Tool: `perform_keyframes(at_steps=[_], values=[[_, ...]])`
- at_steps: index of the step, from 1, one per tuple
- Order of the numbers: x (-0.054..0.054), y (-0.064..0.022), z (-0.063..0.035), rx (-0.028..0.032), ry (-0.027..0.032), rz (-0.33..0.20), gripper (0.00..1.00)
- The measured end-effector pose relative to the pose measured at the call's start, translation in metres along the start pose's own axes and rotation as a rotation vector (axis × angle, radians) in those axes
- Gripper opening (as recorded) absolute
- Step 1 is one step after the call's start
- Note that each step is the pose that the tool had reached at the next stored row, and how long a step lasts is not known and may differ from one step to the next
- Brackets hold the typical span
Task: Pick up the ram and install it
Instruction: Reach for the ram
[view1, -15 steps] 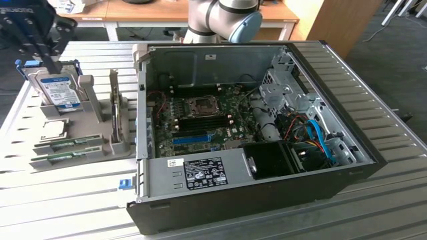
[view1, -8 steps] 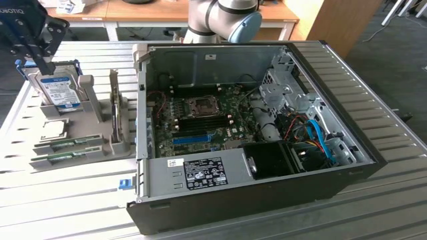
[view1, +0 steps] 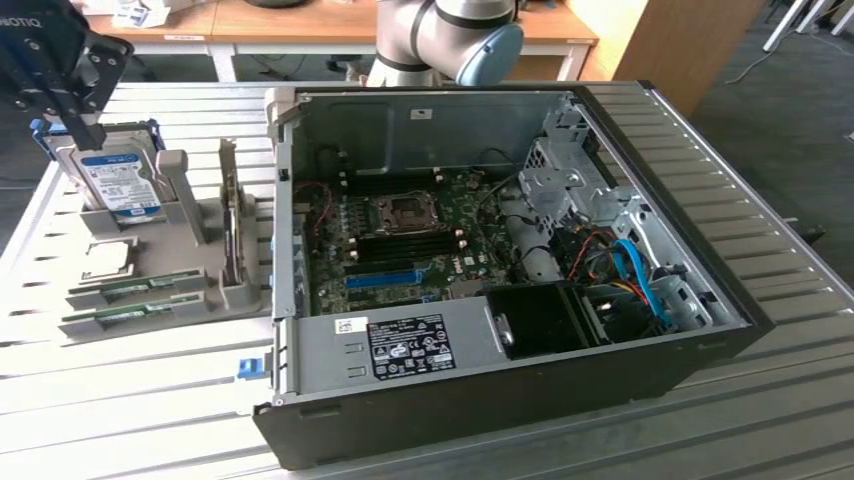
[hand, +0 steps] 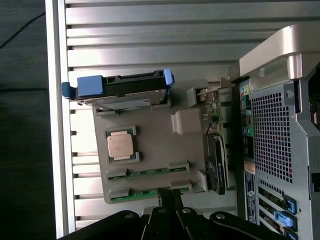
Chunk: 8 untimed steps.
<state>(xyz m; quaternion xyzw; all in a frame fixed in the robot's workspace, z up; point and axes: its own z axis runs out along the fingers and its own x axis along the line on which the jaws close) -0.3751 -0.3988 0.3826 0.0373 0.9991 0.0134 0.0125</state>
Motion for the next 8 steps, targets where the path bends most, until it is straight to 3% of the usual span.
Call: perform_keyframes(at_steps=[8], values=[[0.0050, -0.0004, 0.0000, 0.0000, 0.0000, 0.000, 0.11]])
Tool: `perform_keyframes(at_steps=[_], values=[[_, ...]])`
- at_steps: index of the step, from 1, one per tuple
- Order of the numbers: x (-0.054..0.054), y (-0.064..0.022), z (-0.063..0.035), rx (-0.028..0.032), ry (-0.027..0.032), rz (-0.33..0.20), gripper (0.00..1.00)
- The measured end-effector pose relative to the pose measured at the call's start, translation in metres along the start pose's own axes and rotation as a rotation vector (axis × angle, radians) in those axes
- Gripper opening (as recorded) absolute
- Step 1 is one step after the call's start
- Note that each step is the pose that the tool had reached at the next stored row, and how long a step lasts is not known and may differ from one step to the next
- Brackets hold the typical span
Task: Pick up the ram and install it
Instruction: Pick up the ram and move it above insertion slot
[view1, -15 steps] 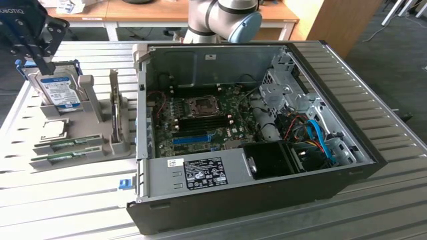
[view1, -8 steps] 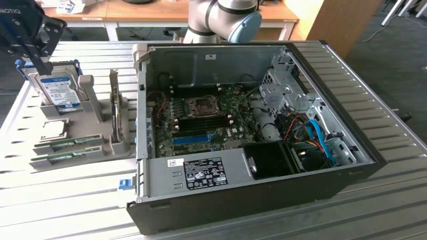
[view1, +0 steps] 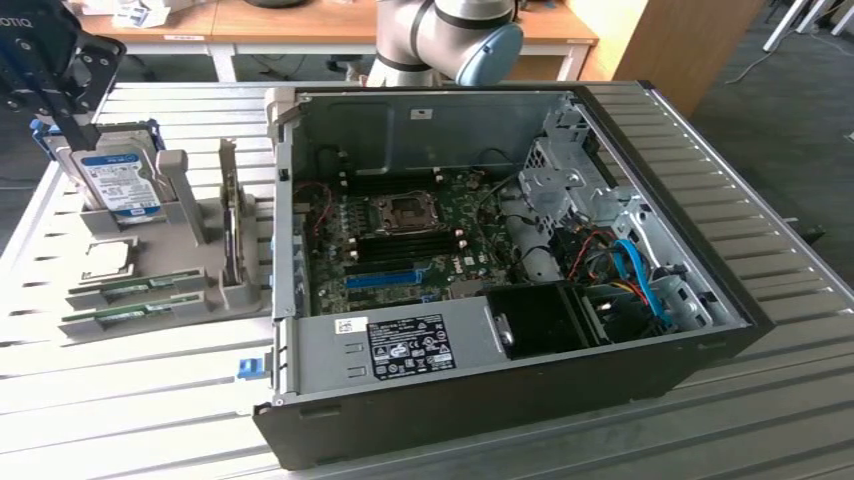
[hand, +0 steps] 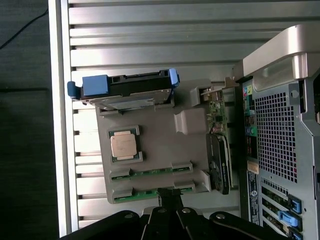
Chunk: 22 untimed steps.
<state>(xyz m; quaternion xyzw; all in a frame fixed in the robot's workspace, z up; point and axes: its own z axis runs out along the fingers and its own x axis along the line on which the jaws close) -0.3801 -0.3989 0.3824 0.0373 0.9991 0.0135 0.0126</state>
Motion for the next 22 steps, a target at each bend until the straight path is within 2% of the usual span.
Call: perform_keyframes(at_steps=[13, 17, 22], values=[[0.0000, 0.0000, 0.0000, -0.0002, 0.0001, -0.005, 0.11], [0.0000, -0.0001, 0.0000, -0.0011, 0.0011, -0.043, 0.11], [0.0000, -0.0001, -0.0001, -0.0028, 0.0035, -0.121, 0.11]])
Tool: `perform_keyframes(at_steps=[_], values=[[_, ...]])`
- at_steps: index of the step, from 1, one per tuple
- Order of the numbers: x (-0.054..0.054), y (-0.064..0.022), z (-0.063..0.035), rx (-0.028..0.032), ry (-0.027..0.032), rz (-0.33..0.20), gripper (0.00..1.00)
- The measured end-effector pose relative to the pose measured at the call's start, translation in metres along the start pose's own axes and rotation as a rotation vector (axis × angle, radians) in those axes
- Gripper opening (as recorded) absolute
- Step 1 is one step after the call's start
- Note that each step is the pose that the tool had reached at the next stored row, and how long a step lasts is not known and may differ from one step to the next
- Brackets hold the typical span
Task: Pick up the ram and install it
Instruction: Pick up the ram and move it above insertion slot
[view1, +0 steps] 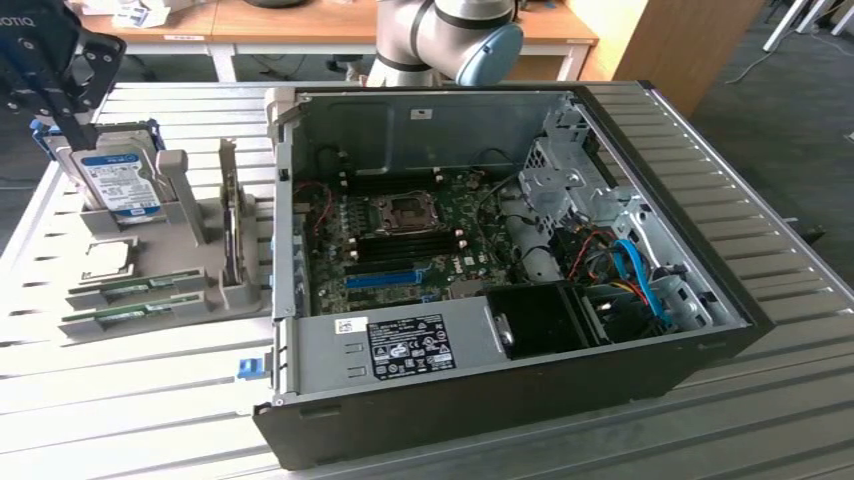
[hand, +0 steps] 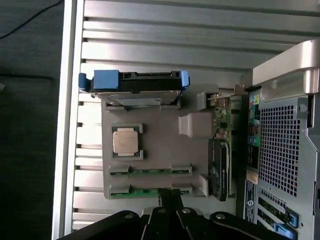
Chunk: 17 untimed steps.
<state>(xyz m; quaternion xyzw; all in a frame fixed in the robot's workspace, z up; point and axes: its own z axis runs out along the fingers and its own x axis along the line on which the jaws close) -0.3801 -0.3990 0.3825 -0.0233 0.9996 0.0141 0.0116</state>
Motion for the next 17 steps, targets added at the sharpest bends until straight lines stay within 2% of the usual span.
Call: perform_keyframes(at_steps=[17], values=[[0.0000, 0.0000, 0.0002, -0.0075, 0.0083, -0.307, 0.11]])
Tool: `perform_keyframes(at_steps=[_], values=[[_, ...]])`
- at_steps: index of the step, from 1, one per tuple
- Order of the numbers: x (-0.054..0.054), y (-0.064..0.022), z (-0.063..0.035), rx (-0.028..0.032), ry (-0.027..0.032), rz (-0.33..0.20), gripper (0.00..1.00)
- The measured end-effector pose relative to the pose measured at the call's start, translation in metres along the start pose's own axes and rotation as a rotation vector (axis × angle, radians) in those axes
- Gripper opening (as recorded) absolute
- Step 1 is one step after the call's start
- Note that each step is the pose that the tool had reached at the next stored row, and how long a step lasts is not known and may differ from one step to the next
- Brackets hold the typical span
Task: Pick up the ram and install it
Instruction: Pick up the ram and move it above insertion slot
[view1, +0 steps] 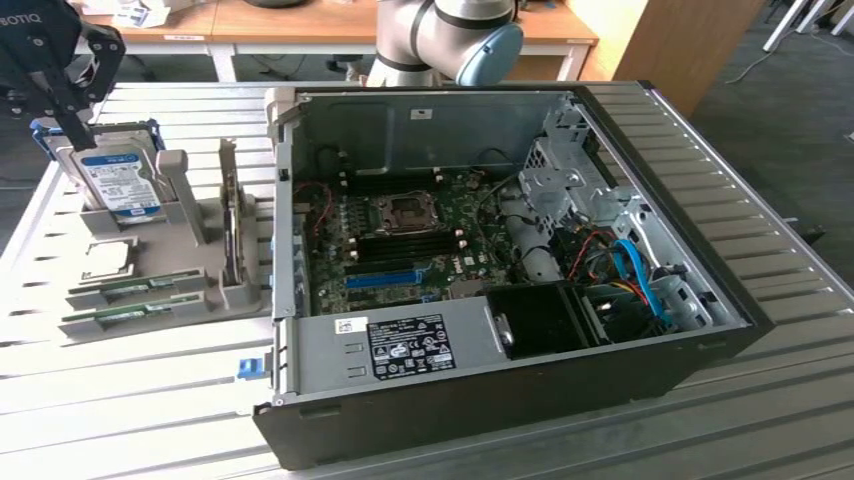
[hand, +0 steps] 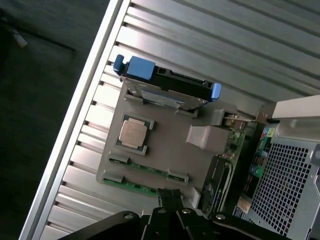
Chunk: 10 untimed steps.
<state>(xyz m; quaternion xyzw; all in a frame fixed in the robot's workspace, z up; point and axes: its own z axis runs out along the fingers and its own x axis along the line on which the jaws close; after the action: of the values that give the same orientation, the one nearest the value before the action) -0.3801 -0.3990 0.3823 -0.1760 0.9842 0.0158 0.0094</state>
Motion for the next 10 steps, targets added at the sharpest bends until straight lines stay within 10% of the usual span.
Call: perform_keyframes(at_steps=[10], values=[[0.0000, 0.0000, 0.0001, -0.0044, 0.0050, -0.182, 0.11]])
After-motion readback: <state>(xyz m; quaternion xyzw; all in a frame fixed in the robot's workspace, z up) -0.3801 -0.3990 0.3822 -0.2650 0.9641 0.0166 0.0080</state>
